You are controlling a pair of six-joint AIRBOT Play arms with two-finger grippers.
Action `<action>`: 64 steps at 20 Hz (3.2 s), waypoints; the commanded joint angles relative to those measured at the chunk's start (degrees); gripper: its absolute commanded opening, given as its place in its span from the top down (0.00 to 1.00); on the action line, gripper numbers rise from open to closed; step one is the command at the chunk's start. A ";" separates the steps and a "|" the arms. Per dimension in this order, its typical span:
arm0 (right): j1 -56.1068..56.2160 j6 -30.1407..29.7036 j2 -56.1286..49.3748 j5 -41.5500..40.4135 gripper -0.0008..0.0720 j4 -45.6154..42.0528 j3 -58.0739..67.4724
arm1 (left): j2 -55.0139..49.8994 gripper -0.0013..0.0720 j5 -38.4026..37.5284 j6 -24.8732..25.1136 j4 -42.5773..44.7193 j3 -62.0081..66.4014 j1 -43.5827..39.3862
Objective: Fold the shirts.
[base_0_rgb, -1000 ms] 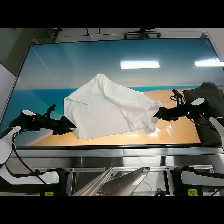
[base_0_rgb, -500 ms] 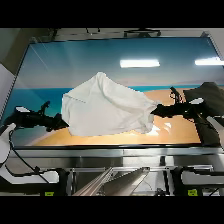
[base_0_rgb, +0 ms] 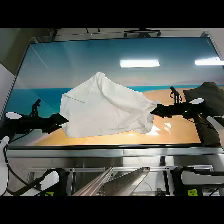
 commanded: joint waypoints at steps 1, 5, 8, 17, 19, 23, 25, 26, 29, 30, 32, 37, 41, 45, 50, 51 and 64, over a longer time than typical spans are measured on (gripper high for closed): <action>0.04 -0.13 -0.04 0.17 0.96 0.22 0.07 | 3.37 0.02 4.94 0.20 0.04 -5.09 0.76; 0.04 -0.15 -0.04 0.57 0.96 0.22 0.07 | 3.74 0.02 5.75 0.24 -0.04 -9.42 4.83; 0.04 -0.13 -0.04 0.57 0.96 0.24 0.07 | 3.34 0.02 7.87 0.26 -0.26 -9.84 5.51; 0.02 -0.15 0.55 3.06 0.96 0.22 0.09 | -11.76 0.96 1.31 1.53 -3.45 0.17 -8.81; 0.02 -0.13 3.08 4.72 0.96 0.44 0.09 | -11.28 0.96 -3.43 1.07 -3.69 4.04 -10.05; -0.11 -0.11 14.95 10.16 0.96 4.46 4.00 | -0.57 0.96 -11.63 -0.63 -7.96 13.60 -10.95; -0.48 -0.11 23.47 11.02 0.96 9.62 9.27 | 7.45 0.96 -15.17 -0.59 -13.81 20.33 -10.73; -1.49 -0.13 28.17 10.21 0.96 13.16 12.81 | 11.52 0.96 -15.74 -0.46 -16.81 24.35 -10.25; -5.70 -0.15 40.37 4.70 0.96 16.04 24.85 | 20.85 0.96 -13.14 -0.63 -24.87 36.52 -5.16; -7.28 -0.15 43.76 2.21 0.96 15.96 28.44 | 22.99 0.96 -12.00 -0.63 -27.78 40.33 -2.29; -10.54 -0.13 49.81 -4.31 0.96 14.27 34.18 | 26.88 0.96 -8.52 -0.28 -35.32 45.99 5.18; -12.41 1.09 51.71 -5.44 0.96 12.66 36.00 | 25.42 0.96 -10.84 -0.15 -42.58 52.68 15.06; -9.60 1.90 40.17 2.38 0.96 12.39 35.06 | 15.39 0.96 -12.72 0.07 -34.82 43.45 -1.75; -0.20 1.42 22.53 0.79 0.96 3.34 33.35 | 0.92 0.96 -2.14 1.11 -15.69 32.46 -16.50; 6.78 2.05 -3.04 -16.02 0.96 -2.40 33.35 | -26.14 0.96 8.63 3.50 -11.56 40.28 -18.23; 7.30 3.17 -6.82 -19.61 0.96 -2.36 33.35 | -31.39 0.96 8.55 3.74 -11.54 44.83 -18.21; -5.88 4.90 -9.07 -4.02 0.50 3.26 33.38 | -48.85 0.18 -18.84 -8.79 -2.89 78.58 -14.05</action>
